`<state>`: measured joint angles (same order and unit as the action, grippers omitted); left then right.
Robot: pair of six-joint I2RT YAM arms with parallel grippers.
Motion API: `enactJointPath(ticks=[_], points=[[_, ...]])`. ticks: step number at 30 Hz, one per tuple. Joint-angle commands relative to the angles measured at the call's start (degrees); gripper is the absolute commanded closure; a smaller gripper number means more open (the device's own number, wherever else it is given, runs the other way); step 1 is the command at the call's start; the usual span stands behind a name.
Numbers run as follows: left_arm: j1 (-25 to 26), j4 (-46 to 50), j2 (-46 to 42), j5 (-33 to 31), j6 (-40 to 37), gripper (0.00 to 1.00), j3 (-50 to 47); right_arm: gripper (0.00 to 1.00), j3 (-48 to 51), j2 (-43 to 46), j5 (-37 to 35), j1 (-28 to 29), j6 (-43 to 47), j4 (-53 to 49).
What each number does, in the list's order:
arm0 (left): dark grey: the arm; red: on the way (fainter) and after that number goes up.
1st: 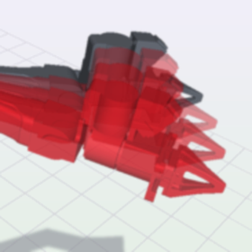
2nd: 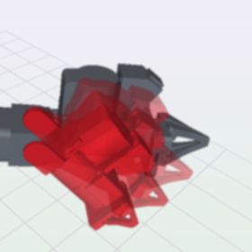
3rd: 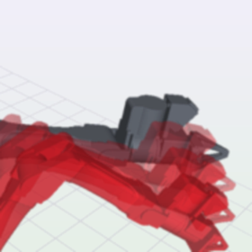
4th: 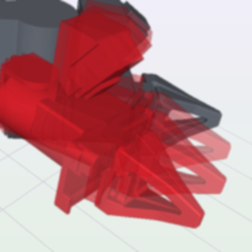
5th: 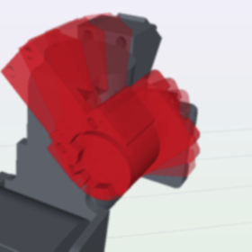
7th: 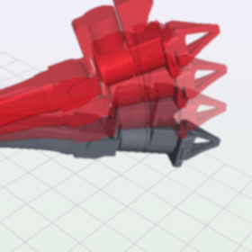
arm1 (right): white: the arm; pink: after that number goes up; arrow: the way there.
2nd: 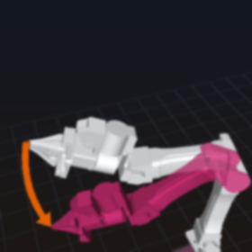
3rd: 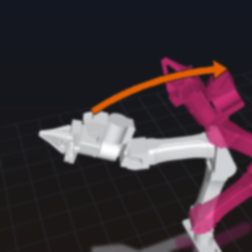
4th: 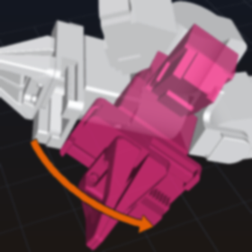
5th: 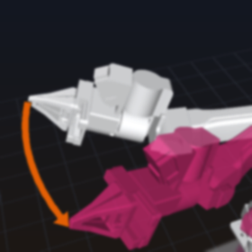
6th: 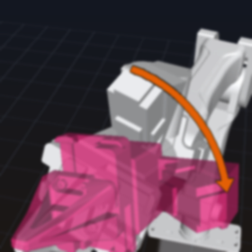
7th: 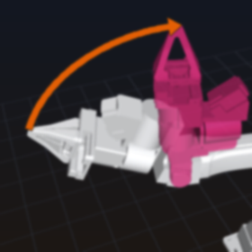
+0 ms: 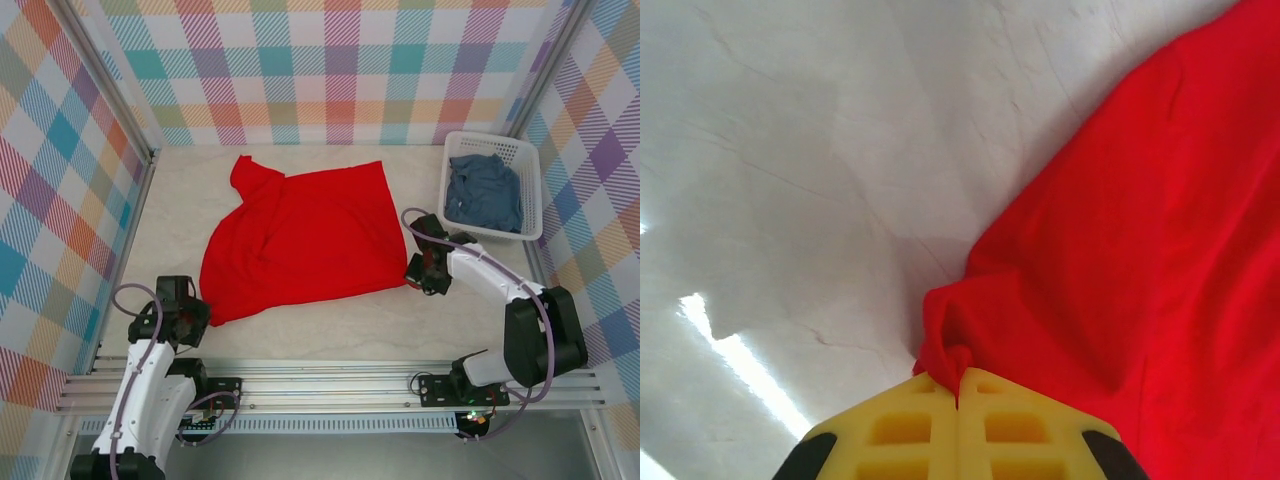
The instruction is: Fold and stack the t-shirts
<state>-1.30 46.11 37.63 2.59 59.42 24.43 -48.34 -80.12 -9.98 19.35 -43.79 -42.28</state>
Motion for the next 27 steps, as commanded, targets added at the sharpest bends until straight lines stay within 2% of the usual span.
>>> enactJointPath(ticks=[1,3,4,6,8,9,10,12,16,18,22,25,27], points=[[2.27,-1.77,2.19,2.89,0.26,0.61,5.11,1.0,-0.34,0.12,-5.13,-0.11,-3.22,-4.82],[3.91,4.19,3.67,-1.75,-2.43,0.45,11.54,1.0,0.68,0.82,-6.63,-0.11,-5.42,-6.27],[4.75,8.1,4.25,-5.12,-3.35,0.41,15.55,1.0,1.41,1.37,-7.14,-0.11,-5.93,-6.12],[5.48,11.28,5.42,-9.78,-5.74,0.39,21.81,1.0,2.52,1.74,-6.74,-0.28,-6.11,-5.2],[5.45,9.53,8.35,-10.37,-9.04,0.41,26.62,0.88,2.44,1.44,-6.06,-0.34,-5.43,-4.32],[5.51,7.04,11.52,-8.87,-11.24,0.44,28.85,0.75,1.78,0.94,-6.55,-0.36,-5.86,-5.35],[5.46,3.84,15.65,-6.53,-13.47,0.47,30.87,0.64,0.7,0.63,-7.41,-0.57,-6.66,-7.15],[5.45,-1.74,26.12,-2.3,-17.51,0.51,36.37,0.52,-2.24,1.11,-8.82,-0.61,-6.89,-9.75],[5.43,-10.69,50.03,2.07,-28.51,0.54,49.57,0.43,-6.42,6.0,-8.43,-0.39,-2.01,-7.09],[5.02,-11.26,60.73,1.43,-32.04,0.53,56.11,0.36,-6.94,7.14,-3.09,-0.46,3.52,-1.35],[4.18,-12.82,75.34,4.28,-36.23,0.52,65.88,0.34,-11.36,1.98,10.44,-0.46,11.22,6.12],[4.63,-16.16,79.15,6.49,-40.05,0.52,67.69,0.43,-16.74,-5.08,14.6,-0.88,13.67,7.39],[4.91,-16.12,81.02,6.33,-41.45,0.52,68.72,0.44,-19.07,-8.85,14.42,-1.14,14.42,9.04]])
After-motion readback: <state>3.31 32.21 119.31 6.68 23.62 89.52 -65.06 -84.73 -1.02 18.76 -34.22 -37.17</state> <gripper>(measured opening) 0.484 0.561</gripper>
